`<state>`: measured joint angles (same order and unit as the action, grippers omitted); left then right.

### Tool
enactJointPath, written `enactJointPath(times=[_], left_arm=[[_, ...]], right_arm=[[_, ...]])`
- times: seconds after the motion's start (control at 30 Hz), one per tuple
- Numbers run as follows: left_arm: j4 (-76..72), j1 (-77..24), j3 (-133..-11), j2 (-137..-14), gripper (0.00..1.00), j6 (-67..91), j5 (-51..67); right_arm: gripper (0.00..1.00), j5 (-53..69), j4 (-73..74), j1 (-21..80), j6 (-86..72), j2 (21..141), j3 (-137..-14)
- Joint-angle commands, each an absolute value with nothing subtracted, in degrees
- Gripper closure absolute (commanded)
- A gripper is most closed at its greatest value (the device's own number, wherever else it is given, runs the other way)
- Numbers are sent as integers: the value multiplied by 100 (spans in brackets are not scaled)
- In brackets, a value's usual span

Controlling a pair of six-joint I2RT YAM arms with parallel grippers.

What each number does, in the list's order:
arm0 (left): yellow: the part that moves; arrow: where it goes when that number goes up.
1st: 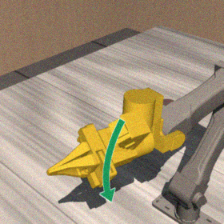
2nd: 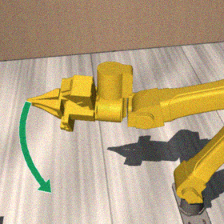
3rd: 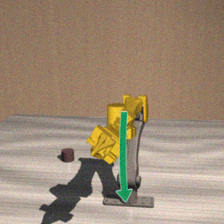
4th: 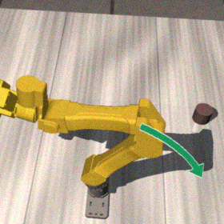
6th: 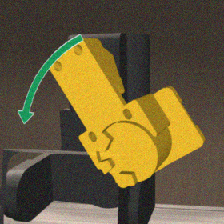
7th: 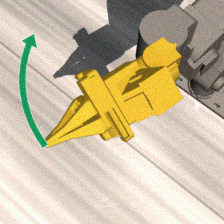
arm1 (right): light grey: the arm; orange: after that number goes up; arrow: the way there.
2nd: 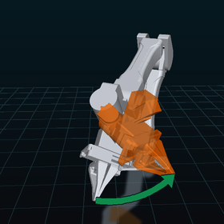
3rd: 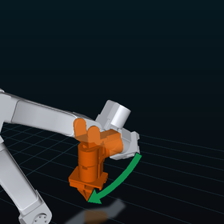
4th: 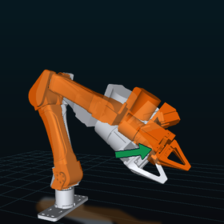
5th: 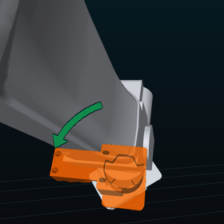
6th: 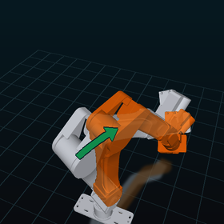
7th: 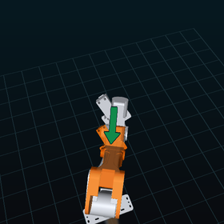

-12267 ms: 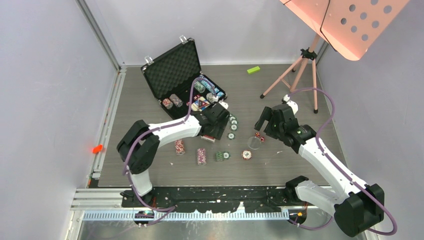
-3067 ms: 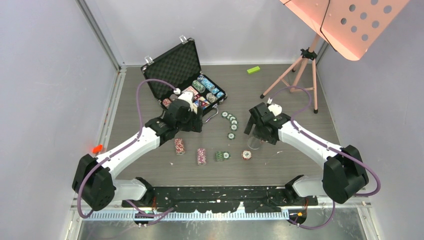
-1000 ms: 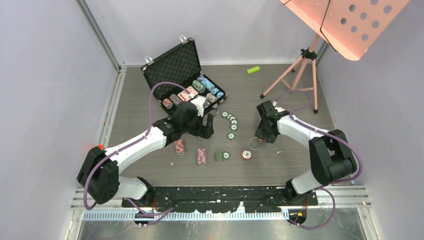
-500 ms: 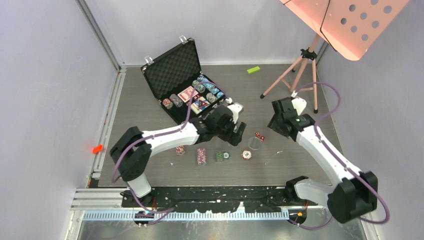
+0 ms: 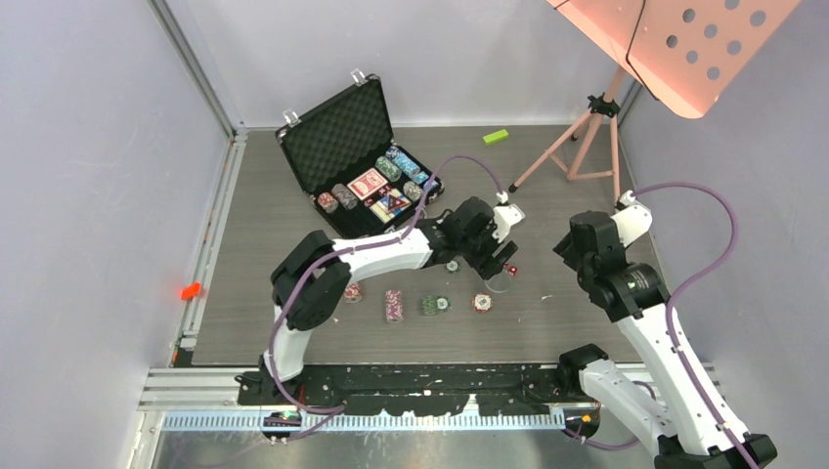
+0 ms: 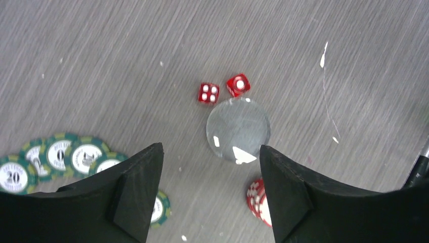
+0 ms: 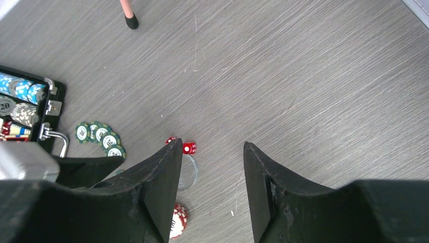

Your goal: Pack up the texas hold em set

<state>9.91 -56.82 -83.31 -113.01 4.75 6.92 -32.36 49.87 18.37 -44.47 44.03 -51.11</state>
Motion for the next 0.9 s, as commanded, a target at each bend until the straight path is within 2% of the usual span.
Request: enactJointPath(times=[0.0, 0.07, 0.27, 0.63, 0.77, 0.87], left_arm=[[1149, -5660, -9013, -11710, 31, -269, 1002], [1225, -5659, -9211, -11884, 36, -327, 1010], [1362, -5660, -9648, -12355, 41, -364, 1064], [1253, -5654, -9956, -12758, 47, -369, 1277], [1239, -5651, -9987, -12833, 53, -381, 1308], [1293, -5635, -10077, -12904, 61, -337, 1295]], right_arm=[[46, -3483, 5018, 1819, -4637, 4218, -5141], [46, -3452, 5011, 1819, -4652, 4191, -5131], [46, -3363, 5031, 1819, -4690, 4175, -5058], [46, -3398, 5036, 1819, -4662, 4196, -5052], [45, -3396, 5031, 1819, -4679, 4174, -5042], [45, -3374, 5032, 1820, -4695, 4160, -5010]])
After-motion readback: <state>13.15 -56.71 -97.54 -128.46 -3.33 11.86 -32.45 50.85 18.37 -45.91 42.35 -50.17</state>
